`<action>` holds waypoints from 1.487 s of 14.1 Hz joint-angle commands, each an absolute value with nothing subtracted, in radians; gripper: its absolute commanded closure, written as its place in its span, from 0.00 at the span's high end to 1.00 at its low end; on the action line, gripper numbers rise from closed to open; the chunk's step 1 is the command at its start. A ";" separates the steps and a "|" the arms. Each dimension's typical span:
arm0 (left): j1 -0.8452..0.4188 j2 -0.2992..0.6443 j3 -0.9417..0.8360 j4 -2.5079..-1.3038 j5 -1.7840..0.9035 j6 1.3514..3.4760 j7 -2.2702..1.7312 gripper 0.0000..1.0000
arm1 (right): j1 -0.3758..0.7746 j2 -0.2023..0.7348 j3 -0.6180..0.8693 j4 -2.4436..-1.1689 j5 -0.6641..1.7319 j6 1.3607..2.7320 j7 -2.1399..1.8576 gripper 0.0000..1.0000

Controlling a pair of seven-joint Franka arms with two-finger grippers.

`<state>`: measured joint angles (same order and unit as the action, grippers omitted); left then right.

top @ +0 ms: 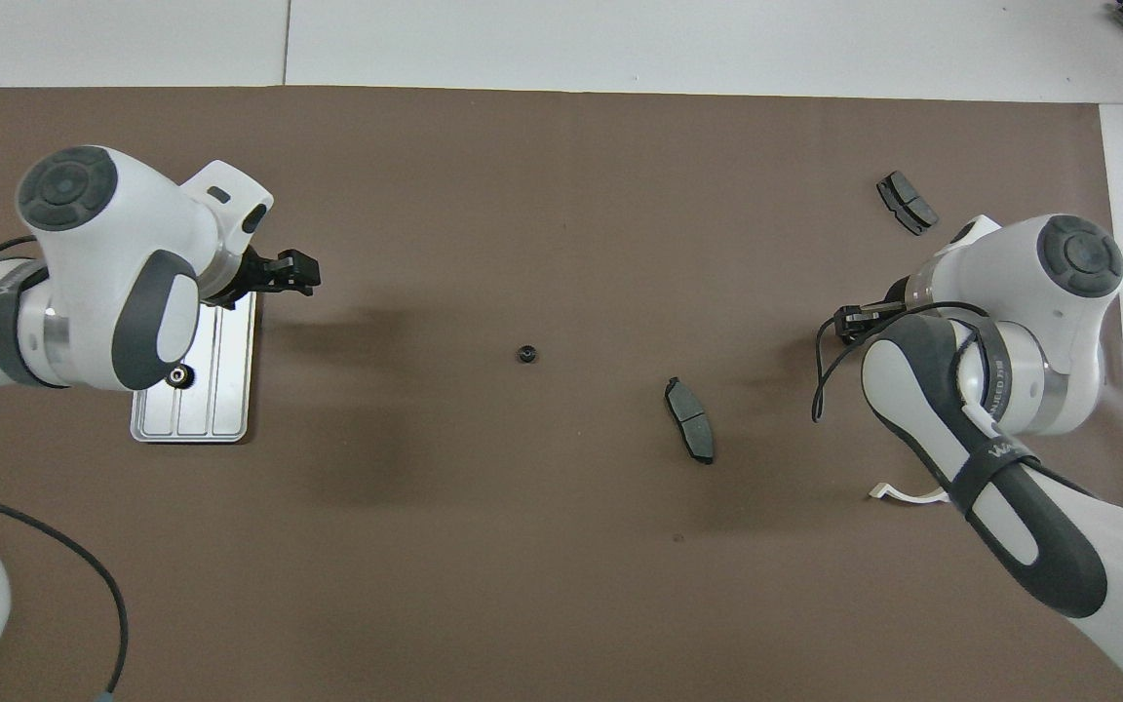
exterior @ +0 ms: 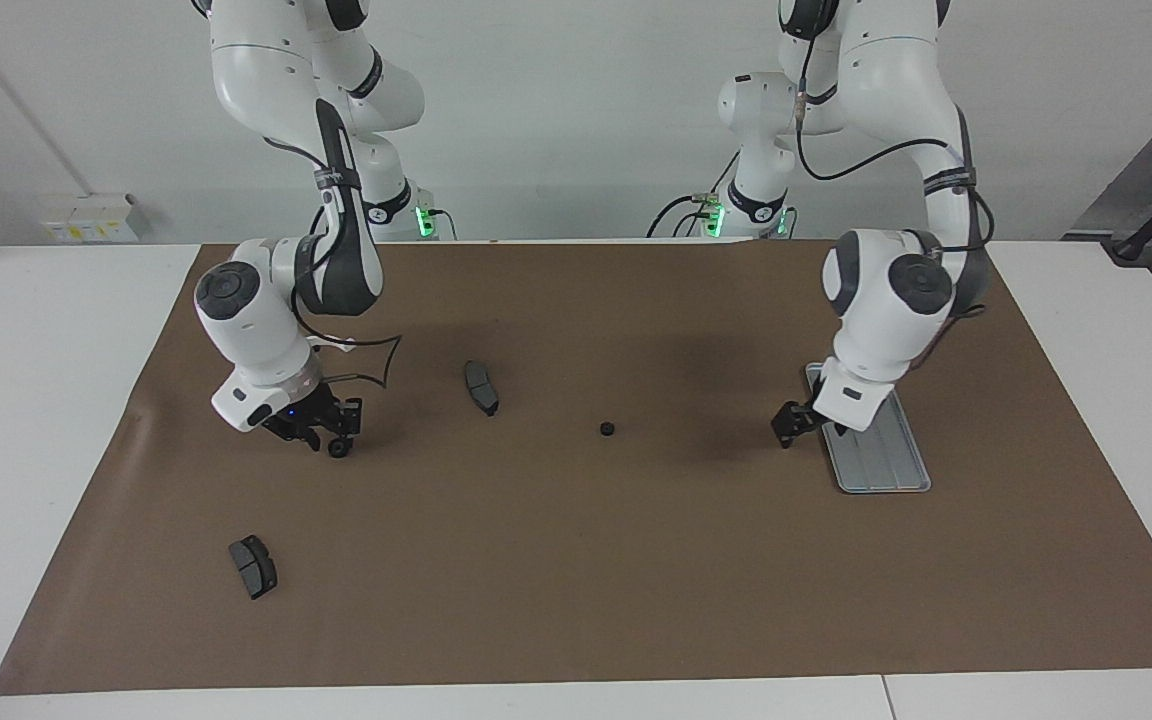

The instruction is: Place bearing gear from tray to pile

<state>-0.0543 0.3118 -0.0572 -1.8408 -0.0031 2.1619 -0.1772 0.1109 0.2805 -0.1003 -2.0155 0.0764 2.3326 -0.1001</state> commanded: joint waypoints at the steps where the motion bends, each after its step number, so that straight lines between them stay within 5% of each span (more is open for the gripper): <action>1: 0.026 0.272 -0.071 -1.911 0.000 2.160 -0.034 1.00 | 0.123 0.227 -0.086 -2.008 0.106 2.323 -0.079 1.00; 7: 0.112 0.203 -0.071 -2.143 0.000 2.333 0.087 1.00 | 0.133 0.230 0.139 -1.922 0.087 2.325 0.316 1.00; 10: 0.112 0.196 -0.071 -2.161 0.000 2.347 0.075 0.96 | 0.140 0.265 0.256 -1.867 0.054 2.332 0.496 1.00; 21: 0.124 0.193 -0.071 -2.169 0.000 2.345 0.080 0.19 | 0.179 0.656 0.572 -1.631 -0.699 2.324 1.197 1.00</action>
<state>0.1131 0.2196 -0.0646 -2.1356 -0.0030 2.3249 0.0751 0.1905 0.5989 0.5499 -1.6843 -0.6441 2.3363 1.1831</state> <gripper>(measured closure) 0.643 0.000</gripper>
